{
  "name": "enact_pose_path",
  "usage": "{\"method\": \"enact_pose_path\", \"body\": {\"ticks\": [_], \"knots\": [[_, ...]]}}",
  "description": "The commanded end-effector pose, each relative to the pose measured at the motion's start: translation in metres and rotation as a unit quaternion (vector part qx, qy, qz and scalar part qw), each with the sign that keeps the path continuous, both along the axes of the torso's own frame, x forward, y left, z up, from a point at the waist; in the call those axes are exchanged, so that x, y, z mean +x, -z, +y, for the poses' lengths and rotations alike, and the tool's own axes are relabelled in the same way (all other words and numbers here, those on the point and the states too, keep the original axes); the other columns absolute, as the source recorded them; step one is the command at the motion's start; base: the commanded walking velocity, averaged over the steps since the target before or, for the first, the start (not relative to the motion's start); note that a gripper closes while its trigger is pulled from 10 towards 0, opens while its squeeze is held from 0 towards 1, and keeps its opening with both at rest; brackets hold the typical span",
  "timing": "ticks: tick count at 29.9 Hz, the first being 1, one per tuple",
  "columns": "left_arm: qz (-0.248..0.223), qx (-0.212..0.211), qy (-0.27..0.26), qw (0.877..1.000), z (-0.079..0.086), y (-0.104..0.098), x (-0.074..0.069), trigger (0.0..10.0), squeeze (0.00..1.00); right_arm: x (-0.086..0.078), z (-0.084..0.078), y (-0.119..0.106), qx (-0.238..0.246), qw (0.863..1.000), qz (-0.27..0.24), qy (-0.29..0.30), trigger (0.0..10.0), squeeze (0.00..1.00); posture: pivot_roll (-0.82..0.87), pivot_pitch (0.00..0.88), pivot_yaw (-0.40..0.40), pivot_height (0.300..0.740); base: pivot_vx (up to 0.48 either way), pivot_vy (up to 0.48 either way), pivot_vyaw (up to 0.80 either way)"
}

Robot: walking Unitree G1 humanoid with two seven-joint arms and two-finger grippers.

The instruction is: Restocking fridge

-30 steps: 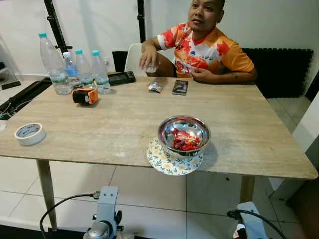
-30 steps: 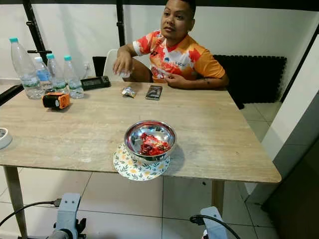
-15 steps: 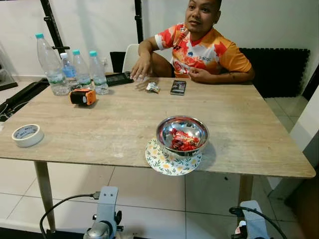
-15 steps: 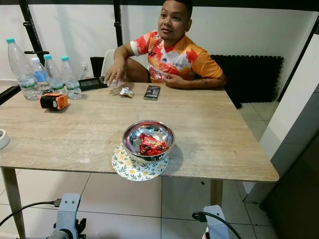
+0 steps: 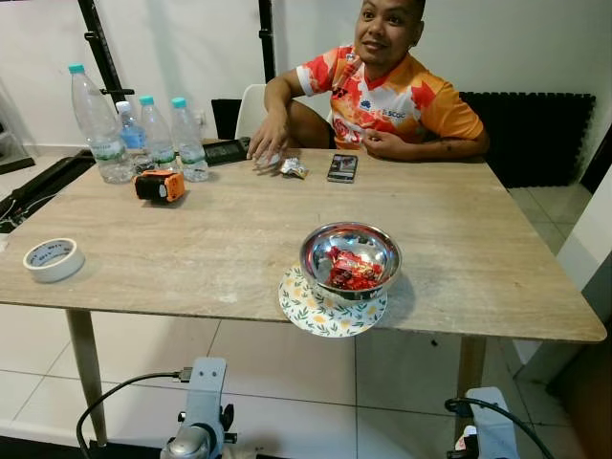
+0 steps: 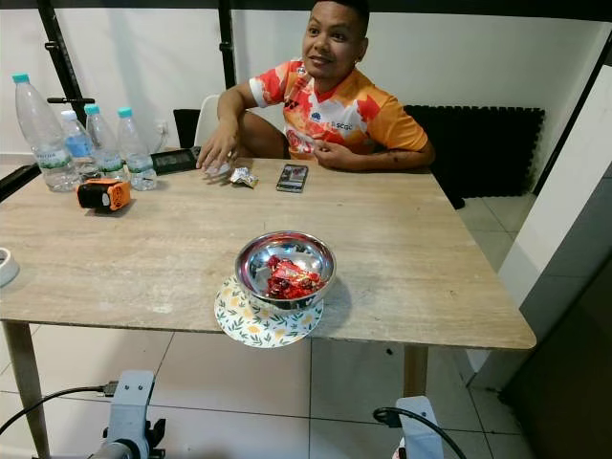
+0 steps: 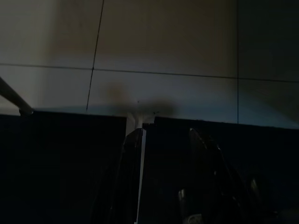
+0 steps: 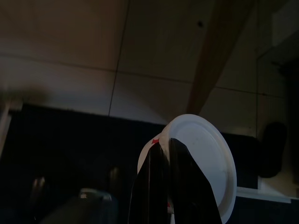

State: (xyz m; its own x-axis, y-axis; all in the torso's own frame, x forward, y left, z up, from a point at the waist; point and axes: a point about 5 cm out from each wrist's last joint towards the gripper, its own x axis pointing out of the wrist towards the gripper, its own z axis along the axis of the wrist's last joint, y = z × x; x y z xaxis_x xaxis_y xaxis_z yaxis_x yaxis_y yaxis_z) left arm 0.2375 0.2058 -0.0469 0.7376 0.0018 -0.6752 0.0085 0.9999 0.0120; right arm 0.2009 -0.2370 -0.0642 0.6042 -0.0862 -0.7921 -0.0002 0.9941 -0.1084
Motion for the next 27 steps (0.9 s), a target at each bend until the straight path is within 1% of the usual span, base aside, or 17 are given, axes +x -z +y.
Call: {"method": "enact_pose_path", "body": {"ticks": [1, 3, 4, 5, 6, 9, 10, 11, 12, 13, 15, 17, 19, 20, 22, 25, 27], "knots": [[0.004, 0.015, 0.005, 1.000, 0.008, -0.003, 0.002, 10.0, 0.00, 0.012, -0.011, -0.010, -0.004, 1.000, -0.020, 0.012, 0.0, 0.00, -0.03, 0.000, 0.014, 0.740, 0.000, 0.000, 0.00], [-0.047, -0.006, 0.009, 0.999, 0.011, -0.022, 0.026, 10.0, 0.00, 0.026, -0.027, -0.024, -0.020, 0.999, -0.039, 0.010, 0.0, 0.00, -0.04, 0.000, 0.018, 0.740, 0.000, 0.000, 0.00], [-0.047, -0.006, 0.009, 0.999, 0.011, -0.022, 0.026, 10.0, 0.00, 0.026, -0.027, -0.024, -0.020, 0.999, -0.039, 0.010, 0.0, 0.00, -0.04, 0.000, 0.018, 0.740, 0.000, 0.000, 0.00], [-0.067, -0.012, 0.016, 0.998, 0.011, -0.031, 0.035, 10.0, 0.00, 0.032, -0.033, -0.030, -0.027, 0.999, -0.045, 0.010, 0.0, 0.00, -0.04, 0.000, 0.016, 0.740, 0.000, 0.000, 0.00], [-0.069, 0.000, 0.017, 0.997, 0.015, -0.036, 0.040, 10.0, 0.00, 0.039, -0.037, -0.038, -0.031, 0.998, -0.056, 0.010, 0.0, 0.00, -0.04, 0.000, 0.022, 0.740, 0.000, 0.000, 0.00], [-0.061, 0.016, 0.017, 0.998, 0.019, -0.037, 0.042, 10.0, 0.00, 0.047, -0.039, -0.044, -0.033, 0.997, -0.069, 0.010, 0.0, 0.00, -0.05, 0.000, 0.028, 0.740, 0.000, 0.000, 0.00], [-0.050, 0.023, 0.018, 0.998, 0.019, -0.034, 0.038, 10.0, 0.00, 0.047, -0.037, -0.043, -0.028, 0.997, -0.071, 0.015, 0.0, 0.00, -0.05, 0.000, 0.033, 0.740, 0.000, 0.000, 0.00], [-0.050, 0.023, 0.018, 0.998, 0.019, -0.034, 0.038, 10.0, 0.00, 0.047, -0.037, -0.043, -0.028, 0.997, -0.071, 0.015, 0.0, 0.00, -0.05, 0.000, 0.033, 0.740, 0.000, 0.000, 0.00], [-0.038, 0.023, 0.023, 0.999, 0.016, -0.027, 0.031, 10.0, 0.00, 0.043, -0.032, -0.038, -0.020, 0.997, -0.066, 0.015, 0.0, 0.00, -0.05, 0.000, 0.036, 0.740, 0.000, 0.000, 0.00], [-0.038, 0.023, 0.023, 0.999, 0.016, -0.027, 0.031, 10.0, 0.00, 0.043, -0.032, -0.038, -0.020, 0.997, -0.066, 0.015, 0.0, 0.00, -0.05, 0.000, 0.036, 0.740, 0.000, 0.000, 0.00], [-0.008, 0.019, 0.036, 0.999, 0.008, -0.011, 0.013, 10.0, 0.00, 0.028, -0.019, -0.023, -0.008, 0.999, -0.044, 0.005, 0.0, 0.00, -0.05, 0.000, 0.037, 0.740, 0.000, 0.000, 0.00], [-0.008, 0.019, 0.036, 0.999, 0.008, -0.011, 0.013, 10.0, 0.00, 0.028, -0.019, -0.023, -0.008, 0.999, -0.044, 0.005, 0.0, 0.00, -0.05, 0.000, 0.037, 0.740, 0.000, 0.000, 0.00], [0.014, 0.016, 0.044, 0.999, 0.002, 0.001, -0.002, 10.0, 0.00, 0.012, -0.010, -0.010, 0.000, 1.000, -0.019, -0.005, 0.0, 0.00, -0.04, 0.000, 0.030, 0.740, 0.000, 0.000, 0.00], [0.014, 0.016, 0.044, 0.999, 0.002, 0.001, -0.002, 10.0, 0.00, 0.012, -0.010, -0.010, 0.000, 1.000, -0.019, -0.005, 0.0, 0.00, -0.04, 0.000, 0.030, 0.740, 0.000, 0.000, 0.00], [0.022, 0.013, 0.044, 0.999, 0.000, 0.006, -0.009, 10.0, 0.00, 0.000, -0.006, -0.002, 0.004, 1.000, -0.001, -0.005, 0.0, 0.00, -0.04, 0.000, 0.027, 0.740, 0.000, 0.000, 0.00], [0.021, 0.008, 0.040, 0.999, -0.001, 0.007, -0.010, 10.0, 0.00, -0.002, -0.006, 0.000, 0.005, 1.000, 0.003, -0.004, 0.0, 0.00, -0.04, 0.000, 0.024, 0.740, 0.000, 0.000, 0.00], [0.012, -0.002, 0.028, 1.000, -0.002, 0.004, -0.006, 10.0, 0.00, -0.003, -0.006, 0.001, 0.006, 1.000, 0.005, 0.004, 0.0, 0.00, -0.04, 0.000, 0.021, 0.740, 0.000, 0.000, 0.00]]}}
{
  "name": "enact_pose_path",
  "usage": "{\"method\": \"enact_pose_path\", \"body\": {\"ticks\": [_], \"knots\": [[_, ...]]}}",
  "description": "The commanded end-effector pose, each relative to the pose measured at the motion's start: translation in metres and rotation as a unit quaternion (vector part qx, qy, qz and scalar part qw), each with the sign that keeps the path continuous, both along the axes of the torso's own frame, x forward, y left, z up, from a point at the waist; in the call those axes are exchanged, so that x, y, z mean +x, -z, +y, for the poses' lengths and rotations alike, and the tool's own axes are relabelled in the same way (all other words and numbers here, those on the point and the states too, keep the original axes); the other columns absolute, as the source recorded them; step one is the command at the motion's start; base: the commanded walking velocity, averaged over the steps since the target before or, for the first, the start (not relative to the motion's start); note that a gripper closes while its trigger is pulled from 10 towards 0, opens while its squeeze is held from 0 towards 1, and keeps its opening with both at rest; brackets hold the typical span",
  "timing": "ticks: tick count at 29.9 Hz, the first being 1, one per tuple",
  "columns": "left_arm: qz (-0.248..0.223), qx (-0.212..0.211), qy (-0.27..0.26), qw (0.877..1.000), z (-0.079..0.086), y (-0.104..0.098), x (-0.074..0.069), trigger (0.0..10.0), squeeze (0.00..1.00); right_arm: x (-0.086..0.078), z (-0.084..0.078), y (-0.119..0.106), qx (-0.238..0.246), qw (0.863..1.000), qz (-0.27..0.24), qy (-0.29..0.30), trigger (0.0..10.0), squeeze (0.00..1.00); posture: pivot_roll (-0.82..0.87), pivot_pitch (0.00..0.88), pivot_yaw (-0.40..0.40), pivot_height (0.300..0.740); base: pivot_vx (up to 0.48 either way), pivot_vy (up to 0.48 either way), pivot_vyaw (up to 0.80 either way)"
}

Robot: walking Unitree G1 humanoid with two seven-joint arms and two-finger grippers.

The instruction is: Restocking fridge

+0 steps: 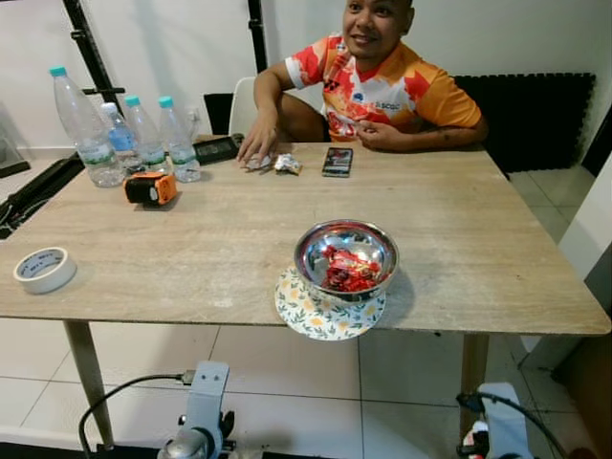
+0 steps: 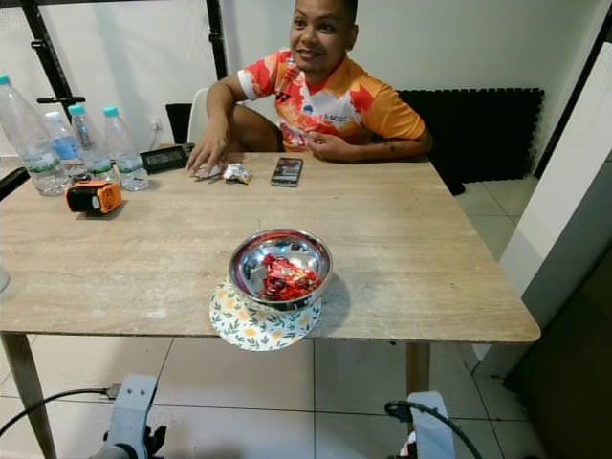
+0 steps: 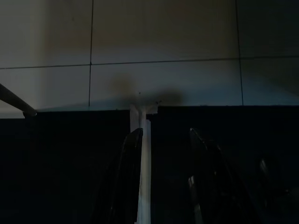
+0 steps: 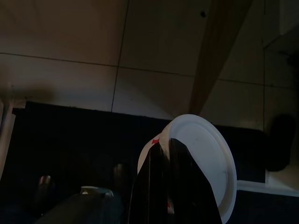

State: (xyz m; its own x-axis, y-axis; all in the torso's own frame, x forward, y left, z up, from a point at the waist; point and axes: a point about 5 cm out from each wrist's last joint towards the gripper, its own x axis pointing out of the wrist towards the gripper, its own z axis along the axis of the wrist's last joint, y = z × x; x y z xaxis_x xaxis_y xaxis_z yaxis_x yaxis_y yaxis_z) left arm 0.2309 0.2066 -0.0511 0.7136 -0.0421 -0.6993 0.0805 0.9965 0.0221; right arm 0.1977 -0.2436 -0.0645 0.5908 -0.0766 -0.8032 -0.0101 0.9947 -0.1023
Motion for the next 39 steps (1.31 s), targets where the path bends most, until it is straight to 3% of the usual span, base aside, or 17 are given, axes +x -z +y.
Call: {"method": "enact_pose_path", "body": {"ticks": [1, 11, 12, 13, 15, 16, 28, 34, 39], "knots": [[-0.006, -0.010, -0.009, 1.000, -0.004, -0.001, 0.003, 10.0, 0.00, 0.000, 0.001, 0.001, 0.006, 1.000, -0.003, 0.010, 0.0, 0.00, -0.04, 0.000, 0.020, 0.740, 0.000, 0.000, 0.00], [0.000, -0.019, -0.005, 1.000, -0.012, -0.001, 0.005, 10.0, 0.00, -0.005, 0.010, 0.005, 0.015, 1.000, -0.003, 0.022, 0.0, 0.00, -0.08, 0.000, 0.045, 0.740, 0.000, 0.000, 0.00], [-0.001, -0.018, 0.000, 1.000, -0.014, -0.001, 0.006, 10.0, 0.00, -0.007, 0.010, 0.006, 0.012, 1.000, 0.001, 0.018, 0.6, 0.00, -0.08, 0.000, 0.037, 0.740, 0.000, 0.000, 0.00], [-0.003, -0.019, 0.003, 1.000, -0.016, -0.001, 0.007, 10.0, 0.00, -0.009, 0.008, 0.007, 0.006, 1.000, 0.006, 0.018, 9.5, 0.00, -0.07, 0.000, 0.033, 0.740, 0.000, 0.000, 0.00], [-0.005, -0.018, 0.007, 1.000, -0.017, -0.002, 0.008, 10.0, 0.00, -0.011, 0.008, 0.008, 0.002, 1.000, 0.011, 0.020, 9.5, 0.00, -0.07, 0.000, 0.032, 0.740, 0.000, 0.000, 0.00], [-0.005, -0.017, 0.010, 1.000, -0.017, -0.002, 0.008, 10.0, 0.00, -0.013, 0.008, 0.010, 0.001, 1.000, 0.016, 0.020, 10.0, 0.00, -0.06, 0.000, 0.028, 0.740, 0.000, 0.000, 0.00], [0.019, 0.008, 0.044, 0.999, -0.019, 0.007, -0.005, 10.0, 0.00, -0.021, 0.005, 0.012, 0.003, 0.999, 0.017, 0.041, 10.0, 0.00, -0.09, 0.000, 0.034, 0.740, 0.000, 0.000, 0.00], [0.015, -0.009, 0.049, 0.999, -0.029, 0.006, -0.002, 10.0, 0.00, -0.018, 0.005, 0.010, -0.015, 1.000, 0.014, -0.001, 10.0, 0.00, -0.11, 0.014, 0.023, 0.740, 0.000, 0.000, 0.00], [0.019, -0.011, 0.028, 0.999, -0.023, 0.009, -0.008, 10.0, 0.00, -0.018, 0.007, 0.010, -0.023, 0.999, 0.018, -0.017, 10.0, 0.00, -0.11, 0.008, -0.019, 0.740, 0.000, 0.000, 0.00]]}}
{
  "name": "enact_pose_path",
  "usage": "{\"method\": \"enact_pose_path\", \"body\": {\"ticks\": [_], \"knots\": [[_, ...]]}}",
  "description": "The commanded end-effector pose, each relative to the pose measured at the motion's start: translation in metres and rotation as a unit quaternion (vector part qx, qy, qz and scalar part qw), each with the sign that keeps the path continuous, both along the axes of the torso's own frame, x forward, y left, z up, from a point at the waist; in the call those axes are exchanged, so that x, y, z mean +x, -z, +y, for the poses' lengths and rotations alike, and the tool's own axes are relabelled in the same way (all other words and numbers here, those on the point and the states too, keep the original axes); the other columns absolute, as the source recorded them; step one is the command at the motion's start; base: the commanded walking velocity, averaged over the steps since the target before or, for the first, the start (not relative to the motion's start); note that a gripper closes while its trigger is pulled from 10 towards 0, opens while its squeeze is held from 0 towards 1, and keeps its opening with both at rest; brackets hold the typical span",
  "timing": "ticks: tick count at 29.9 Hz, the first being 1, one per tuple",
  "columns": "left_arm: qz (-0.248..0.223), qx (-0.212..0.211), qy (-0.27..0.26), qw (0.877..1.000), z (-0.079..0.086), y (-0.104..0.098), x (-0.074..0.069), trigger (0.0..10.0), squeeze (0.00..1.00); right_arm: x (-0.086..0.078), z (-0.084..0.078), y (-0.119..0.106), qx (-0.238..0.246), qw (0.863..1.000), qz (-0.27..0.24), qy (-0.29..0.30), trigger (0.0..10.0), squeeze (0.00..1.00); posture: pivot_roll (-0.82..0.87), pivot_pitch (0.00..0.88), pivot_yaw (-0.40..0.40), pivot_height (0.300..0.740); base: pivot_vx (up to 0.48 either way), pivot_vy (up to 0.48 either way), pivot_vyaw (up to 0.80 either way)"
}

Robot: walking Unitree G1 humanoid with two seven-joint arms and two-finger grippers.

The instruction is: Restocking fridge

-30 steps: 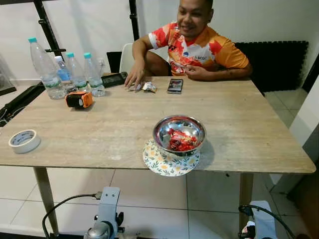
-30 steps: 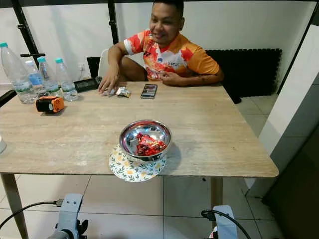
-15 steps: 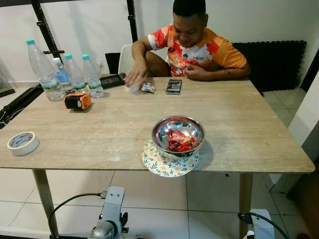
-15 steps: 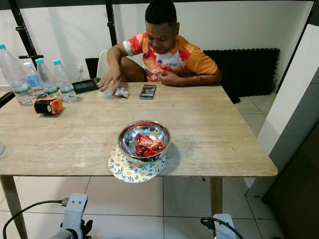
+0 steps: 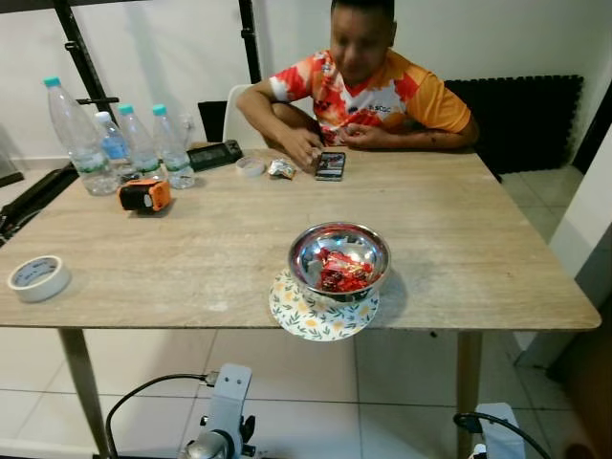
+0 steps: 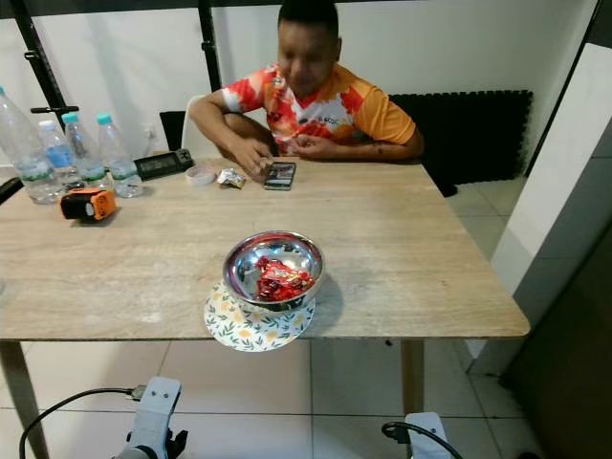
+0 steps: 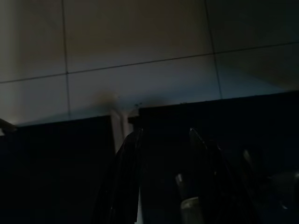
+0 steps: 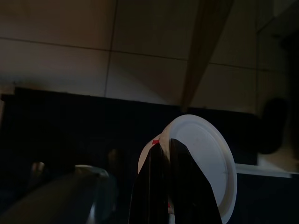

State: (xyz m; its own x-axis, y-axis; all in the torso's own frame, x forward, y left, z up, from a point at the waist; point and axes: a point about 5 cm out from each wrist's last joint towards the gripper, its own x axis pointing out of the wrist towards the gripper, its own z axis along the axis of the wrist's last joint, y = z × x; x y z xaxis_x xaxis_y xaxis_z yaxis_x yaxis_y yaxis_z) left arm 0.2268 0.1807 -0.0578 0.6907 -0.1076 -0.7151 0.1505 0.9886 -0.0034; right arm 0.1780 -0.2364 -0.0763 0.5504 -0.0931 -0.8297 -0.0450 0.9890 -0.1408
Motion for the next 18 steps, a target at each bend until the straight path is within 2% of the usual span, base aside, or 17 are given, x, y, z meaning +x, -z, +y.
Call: {"method": "enact_pose_path", "body": {"ticks": [1, 6, 7, 8, 9, 11, 15, 18], "knots": [[0.002, -0.003, -0.024, 1.000, 0.003, 0.003, -0.005, 10.0, 0.00, 0.004, -0.001, -0.003, -0.008, 1.000, -0.006, -0.016, 10.0, 0.00, -0.11, 0.014, -0.047, 0.740, 0.000, 0.000, 0.00], [0.000, -0.009, -0.036, 0.999, -0.002, 0.004, -0.006, 10.0, 0.00, 0.005, -0.007, -0.005, -0.021, 0.999, -0.006, -0.027, 10.0, 0.00, -0.10, 0.000, -0.044, 0.740, 0.000, 0.000, 0.00], [0.001, -0.009, -0.031, 0.999, -0.005, 0.004, -0.006, 10.0, 0.00, 0.006, -0.011, -0.007, -0.024, 0.999, -0.009, -0.020, 10.0, 0.00, -0.13, 0.000, -0.021, 0.740, 0.000, 0.000, 0.00], [-0.001, -0.008, -0.021, 1.000, -0.011, 0.004, -0.004, 10.0, 0.00, 0.010, -0.018, -0.011, -0.027, 0.999, -0.018, -0.013, 10.0, 0.00, -0.15, 0.000, 0.000, 0.740, 0.000, 0.000, 0.00], [0.004, -0.012, -0.007, 1.000, -0.017, 0.004, -0.003, 10.0, 0.00, 0.014, -0.024, -0.015, -0.031, 0.999, -0.028, 0.001, 10.0, 0.00, -0.16, 0.014, -0.012, 0.740, 0.000, 0.000, 0.00], [0.004, 0.004, 0.024, 1.000, -0.022, 0.002, 0.001, 10.0, 0.00, 0.020, -0.031, -0.021, -0.030, 0.999, -0.038, 0.020, 10.0, 0.00, -0.17, 0.007, -0.008, 0.740, 0.000, 0.000, 0.00], [-0.005, -0.001, 0.018, 1.000, -0.023, -0.002, 0.007, 10.0, 0.00, 0.021, -0.037, -0.023, -0.035, 0.998, -0.042, 0.031, 10.0, 0.00, -0.12, 0.002, -0.005, 0.740, 0.000, 0.000, 0.00], [-0.014, -0.006, 0.010, 1.000, -0.018, -0.003, 0.008, 10.0, 0.00, 0.014, -0.036, -0.019, -0.025, 0.998, -0.030, 0.045, 10.0, 0.00, -0.09, 0.000, -0.023, 0.740, 0.000, 0.000, 0.00]]}}
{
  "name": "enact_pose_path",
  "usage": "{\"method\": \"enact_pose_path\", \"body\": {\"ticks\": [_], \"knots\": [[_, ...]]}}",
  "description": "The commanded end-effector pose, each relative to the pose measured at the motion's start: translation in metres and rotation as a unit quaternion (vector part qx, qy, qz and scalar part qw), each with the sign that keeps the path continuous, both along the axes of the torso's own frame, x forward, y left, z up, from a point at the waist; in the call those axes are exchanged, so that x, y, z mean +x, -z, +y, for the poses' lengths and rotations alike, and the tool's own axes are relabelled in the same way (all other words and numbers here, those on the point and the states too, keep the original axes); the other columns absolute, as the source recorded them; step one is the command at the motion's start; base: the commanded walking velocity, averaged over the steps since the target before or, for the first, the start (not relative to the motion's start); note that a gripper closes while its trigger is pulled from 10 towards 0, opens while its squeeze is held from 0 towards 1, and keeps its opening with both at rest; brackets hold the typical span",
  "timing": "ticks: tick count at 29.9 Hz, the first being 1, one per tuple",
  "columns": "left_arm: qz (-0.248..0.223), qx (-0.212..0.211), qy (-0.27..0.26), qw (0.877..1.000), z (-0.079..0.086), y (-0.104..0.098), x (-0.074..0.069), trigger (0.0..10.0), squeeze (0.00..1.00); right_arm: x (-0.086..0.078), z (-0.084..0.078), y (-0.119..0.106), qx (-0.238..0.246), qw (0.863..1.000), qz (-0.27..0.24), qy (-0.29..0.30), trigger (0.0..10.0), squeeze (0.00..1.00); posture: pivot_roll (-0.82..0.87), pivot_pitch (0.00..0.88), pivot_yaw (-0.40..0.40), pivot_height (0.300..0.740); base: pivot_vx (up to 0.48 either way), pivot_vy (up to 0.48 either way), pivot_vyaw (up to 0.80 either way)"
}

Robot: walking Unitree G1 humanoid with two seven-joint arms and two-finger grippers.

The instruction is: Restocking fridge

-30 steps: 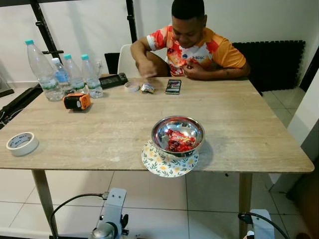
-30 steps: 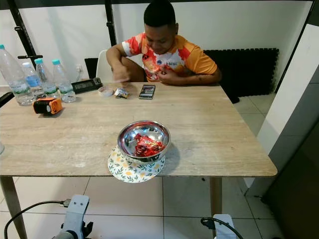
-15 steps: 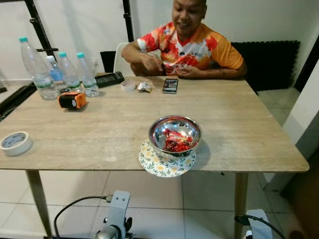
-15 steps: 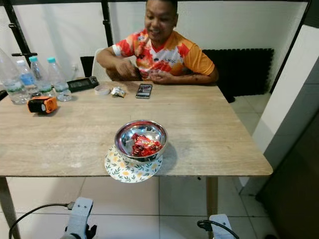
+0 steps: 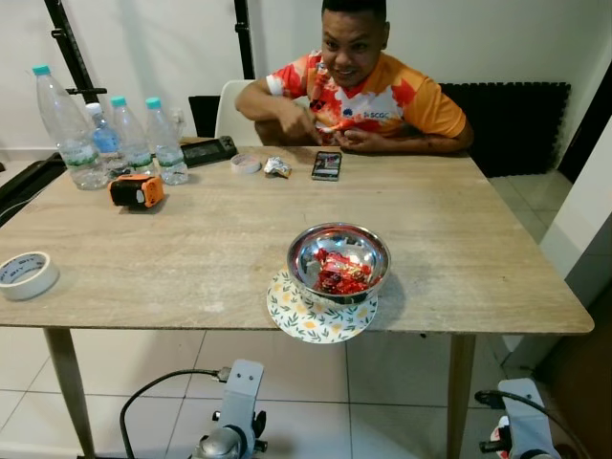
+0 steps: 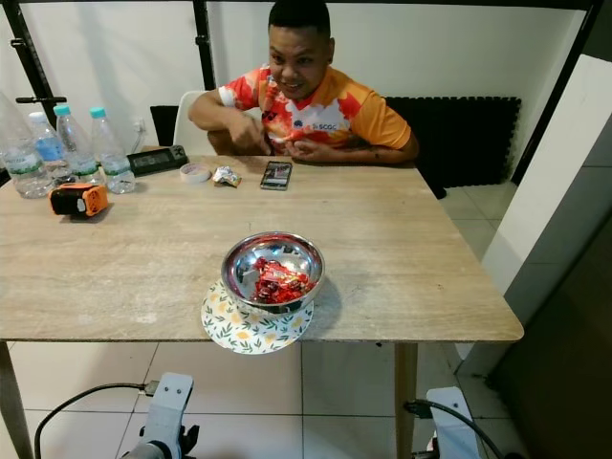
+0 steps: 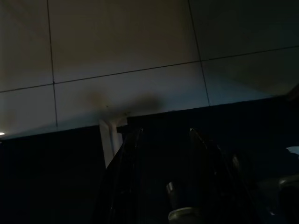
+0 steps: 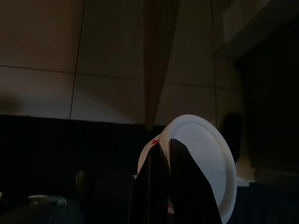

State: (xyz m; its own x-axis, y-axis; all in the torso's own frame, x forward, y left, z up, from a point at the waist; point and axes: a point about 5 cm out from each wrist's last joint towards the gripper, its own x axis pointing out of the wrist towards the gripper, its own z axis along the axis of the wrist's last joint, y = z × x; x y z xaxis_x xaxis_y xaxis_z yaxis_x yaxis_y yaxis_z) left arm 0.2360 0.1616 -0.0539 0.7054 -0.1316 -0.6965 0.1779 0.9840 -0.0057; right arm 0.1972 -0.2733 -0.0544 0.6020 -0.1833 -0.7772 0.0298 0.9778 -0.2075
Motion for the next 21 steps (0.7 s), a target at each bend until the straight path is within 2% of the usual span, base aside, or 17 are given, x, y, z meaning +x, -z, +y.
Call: {"method": "enact_pose_path", "body": {"ticks": [1, 3, 4, 5, 8, 10, 14, 21], "knots": [[-0.003, -0.002, -0.007, 1.000, 0.004, 0.000, -0.001, 10.0, 0.00, -0.008, 0.002, 0.005, 0.012, 1.000, 0.012, 0.017, 10.0, 0.00, -0.09, 0.000, -0.023, 0.740, 0.000, 0.000, 0.00], [0.000, 0.012, -0.019, 1.000, 0.015, 0.001, -0.003, 10.0, 0.00, -0.010, 0.010, 0.010, 0.015, 1.000, 0.022, 0.006, 10.0, 0.00, -0.10, 0.000, -0.030, 0.740, 0.000, 0.000, 0.00], [0.000, 0.012, -0.019, 1.000, 0.015, 0.001, -0.003, 10.0, 0.00, -0.010, 0.010, 0.010, 0.015, 1.000, 0.022, 0.006, 10.0, 0.00, -0.10, 0.000, -0.030, 0.740, 0.000, 0.000, 0.00], [0.005, 0.020, -0.025, 0.999, 0.022, 0.001, -0.005, 10.0, 0.00, -0.009, 0.018, 0.012, 0.014, 1.000, 0.026, -0.009, 10.0, 0.00, -0.12, 0.000, -0.018, 0.740, 0.000, 0.000, 0.00], [0.004, 0.016, -0.027, 0.999, 0.022, 0.001, -0.004, 10.0, 0.00, -0.007, 0.020, 0.011, 0.013, 1.000, 0.024, -0.016, 10.0, 0.00, -0.12, 0.000, -0.014, 0.740, 0.000, 0.000, 0.00], [0.001, 0.015, -0.015, 1.000, 0.016, 0.000, -0.002, 10.0, 0.00, -0.005, 0.019, 0.010, 0.014, 1.000, 0.022, -0.018, 10.0, 0.00, -0.11, 0.000, -0.047, 0.740, 0.000, 0.000, 0.00], [0.000, 0.019, -0.010, 1.000, 0.013, 0.001, -0.002, 10.0, 0.00, -0.005, 0.019, 0.010, 0.013, 0.999, 0.026, -0.020, 10.0, 0.00, -0.10, 0.000, -0.061, 0.740, 0.000, 0.000, 0.00], [-0.002, 0.019, -0.069, 0.997, 0.030, 0.004, -0.012, 10.0, 0.00, -0.014, 0.023, 0.016, 0.050, 0.998, 0.031, 0.037, 10.0, 0.00, -0.10, 0.000, -0.040, 0.740, 0.000, 0.000, 0.00]]}}
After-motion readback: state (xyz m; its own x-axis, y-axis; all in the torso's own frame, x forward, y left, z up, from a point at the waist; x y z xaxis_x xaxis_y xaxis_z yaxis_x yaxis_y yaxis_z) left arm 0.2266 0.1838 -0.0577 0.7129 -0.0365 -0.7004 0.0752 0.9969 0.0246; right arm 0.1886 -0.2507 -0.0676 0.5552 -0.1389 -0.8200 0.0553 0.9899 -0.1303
